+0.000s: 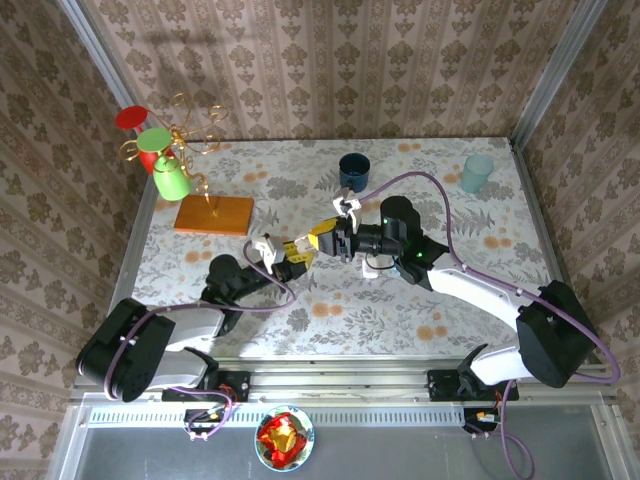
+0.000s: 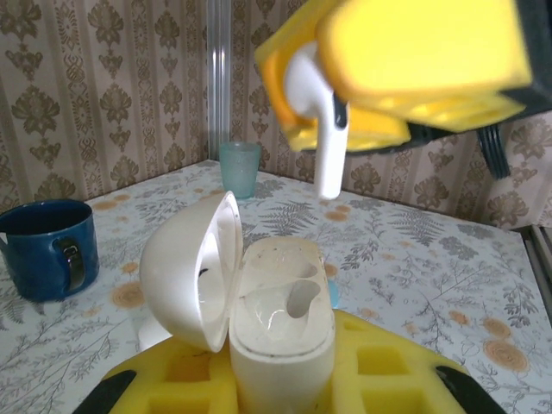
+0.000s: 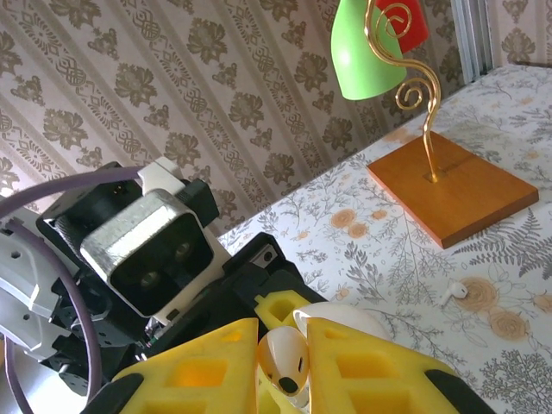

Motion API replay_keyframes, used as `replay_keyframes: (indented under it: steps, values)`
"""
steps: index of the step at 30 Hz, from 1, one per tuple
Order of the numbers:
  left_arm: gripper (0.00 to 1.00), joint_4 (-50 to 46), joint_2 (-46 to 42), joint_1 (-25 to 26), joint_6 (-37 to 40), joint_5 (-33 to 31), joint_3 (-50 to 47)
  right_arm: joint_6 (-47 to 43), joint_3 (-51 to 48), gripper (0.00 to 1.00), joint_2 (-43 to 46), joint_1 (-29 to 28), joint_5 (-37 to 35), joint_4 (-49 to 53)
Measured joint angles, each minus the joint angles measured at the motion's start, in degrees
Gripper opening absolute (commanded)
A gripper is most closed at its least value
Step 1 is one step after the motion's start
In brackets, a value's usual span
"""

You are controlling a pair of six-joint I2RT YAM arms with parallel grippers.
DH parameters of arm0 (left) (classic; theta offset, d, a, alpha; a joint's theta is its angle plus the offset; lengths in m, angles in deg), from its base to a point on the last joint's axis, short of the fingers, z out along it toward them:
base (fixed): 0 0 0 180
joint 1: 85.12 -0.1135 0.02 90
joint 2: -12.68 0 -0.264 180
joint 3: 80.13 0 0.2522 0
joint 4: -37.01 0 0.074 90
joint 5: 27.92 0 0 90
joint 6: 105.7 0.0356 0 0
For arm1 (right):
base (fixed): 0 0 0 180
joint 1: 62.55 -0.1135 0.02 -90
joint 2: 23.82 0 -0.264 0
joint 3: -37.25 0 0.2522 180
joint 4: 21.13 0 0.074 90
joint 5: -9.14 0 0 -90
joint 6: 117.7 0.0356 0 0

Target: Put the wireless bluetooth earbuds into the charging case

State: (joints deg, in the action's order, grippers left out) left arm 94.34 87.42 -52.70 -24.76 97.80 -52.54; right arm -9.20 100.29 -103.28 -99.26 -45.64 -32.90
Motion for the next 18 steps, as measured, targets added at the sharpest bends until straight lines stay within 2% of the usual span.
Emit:
replay_keyframes:
  steps: [18]
  values:
    - [0.0,0.17,-0.24,0.98,-1.49,-1.46,0.5,-1.44,0.0,0.2,-0.17,-0.09,-0.04,0.9]
